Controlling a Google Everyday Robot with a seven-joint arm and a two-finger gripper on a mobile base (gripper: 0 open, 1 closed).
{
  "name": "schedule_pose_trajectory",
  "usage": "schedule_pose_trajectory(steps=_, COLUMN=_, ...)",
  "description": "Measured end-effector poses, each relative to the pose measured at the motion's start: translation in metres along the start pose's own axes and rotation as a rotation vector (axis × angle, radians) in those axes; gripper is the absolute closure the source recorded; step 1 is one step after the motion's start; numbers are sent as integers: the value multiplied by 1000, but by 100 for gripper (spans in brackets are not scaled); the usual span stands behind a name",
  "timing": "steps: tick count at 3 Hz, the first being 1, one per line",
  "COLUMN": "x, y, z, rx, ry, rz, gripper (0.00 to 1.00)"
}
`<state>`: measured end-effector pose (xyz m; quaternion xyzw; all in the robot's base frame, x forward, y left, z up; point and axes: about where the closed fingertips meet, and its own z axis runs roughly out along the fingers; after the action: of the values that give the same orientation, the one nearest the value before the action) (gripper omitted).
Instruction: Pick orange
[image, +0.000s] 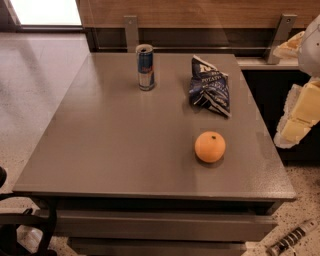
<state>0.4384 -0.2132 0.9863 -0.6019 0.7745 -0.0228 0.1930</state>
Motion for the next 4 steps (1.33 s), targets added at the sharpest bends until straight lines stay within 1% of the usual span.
schedule_pose_trajectory(steps=1, x=14, y=-1, z=18, rx=-67, ry=-170, rz=22, gripper=0)
schedule_pose_trajectory(steps=2, x=15, y=4, z=32, rx=-115, ry=-365, rz=34, gripper=0)
schedule_pose_trajectory(steps=3, x=6, y=13, z=38, rx=-124, ry=-549, rz=51, gripper=0)
schedule_pose_trajectory(steps=4, x=-6, y=23, z=49, rx=-93, ry=-749, rz=67, gripper=0)
